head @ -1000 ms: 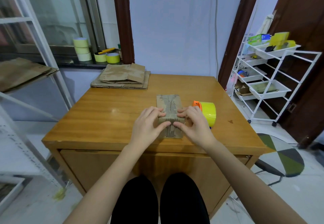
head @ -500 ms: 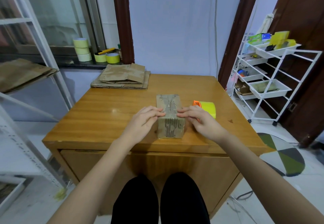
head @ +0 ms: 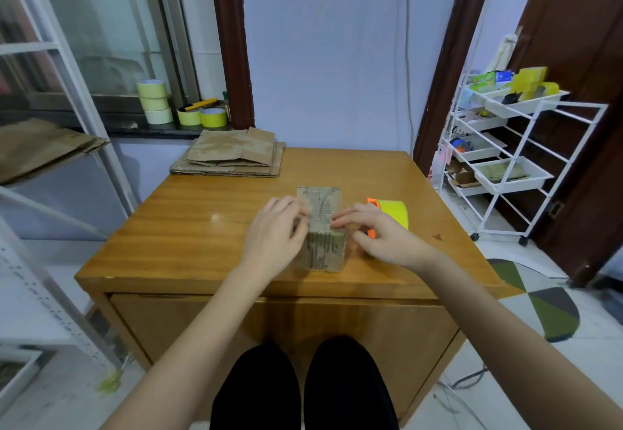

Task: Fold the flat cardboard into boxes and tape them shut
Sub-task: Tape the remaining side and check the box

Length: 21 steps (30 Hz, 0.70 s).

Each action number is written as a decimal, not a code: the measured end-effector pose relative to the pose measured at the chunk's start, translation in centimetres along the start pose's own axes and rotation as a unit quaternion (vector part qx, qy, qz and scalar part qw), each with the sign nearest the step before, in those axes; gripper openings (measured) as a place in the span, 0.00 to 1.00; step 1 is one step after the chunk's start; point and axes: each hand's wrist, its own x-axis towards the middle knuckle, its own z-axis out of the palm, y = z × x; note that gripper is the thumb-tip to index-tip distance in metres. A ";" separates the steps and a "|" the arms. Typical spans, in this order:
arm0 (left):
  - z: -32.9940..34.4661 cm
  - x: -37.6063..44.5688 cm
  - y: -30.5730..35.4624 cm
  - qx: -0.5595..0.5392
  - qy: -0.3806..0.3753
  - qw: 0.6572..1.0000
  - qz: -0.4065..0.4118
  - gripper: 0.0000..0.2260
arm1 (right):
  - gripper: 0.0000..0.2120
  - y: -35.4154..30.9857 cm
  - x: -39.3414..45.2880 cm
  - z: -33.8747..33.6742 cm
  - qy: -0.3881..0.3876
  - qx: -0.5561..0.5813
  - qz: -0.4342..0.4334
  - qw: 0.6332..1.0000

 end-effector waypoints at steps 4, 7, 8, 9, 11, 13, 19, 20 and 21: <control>0.9 -1.5 1.9 0.062 -0.017 0.996 0.063 0.14 | 0.22 -0.3 1.4 0.2 0.047 0.033 0.026 0.998; 1.2 -2.3 2.0 0.088 -0.009 0.993 0.076 0.15 | 0.23 -1.1 4.1 -0.6 0.072 -0.010 0.046 0.996; 1.1 -2.5 1.9 0.092 -0.009 0.993 0.076 0.17 | 0.23 -1.3 5.1 -0.8 0.052 -0.046 0.045 0.997; 1.0 -2.6 1.9 0.095 -0.010 0.992 0.078 0.18 | 0.23 -1.5 6.0 -0.8 0.026 -0.077 0.042 0.996; 0.6 -2.8 1.8 0.101 -0.010 0.991 0.085 0.18 | 0.23 -1.9 7.7 -0.3 -0.019 -0.106 0.033 0.994; 0.1 -3.0 1.7 0.103 -0.010 0.990 0.097 0.17 | 0.23 -2.0 9.1 0.7 -0.052 -0.125 0.027 0.990; -1.1 -3.1 0.1 0.112 0.004 0.990 0.091 0.16 | 0.19 -2.8 10.6 1.9 -0.172 -0.171 0.118 0.963; -1.3 -3.1 -0.1 0.119 0.011 0.989 0.081 0.15 | 0.19 -2.8 10.5 1.7 -0.169 -0.151 0.125 0.966; -1.5 -3.1 -0.5 0.130 0.014 0.989 0.071 0.15 | 0.17 -2.7 10.4 1.4 -0.164 -0.129 0.123 0.970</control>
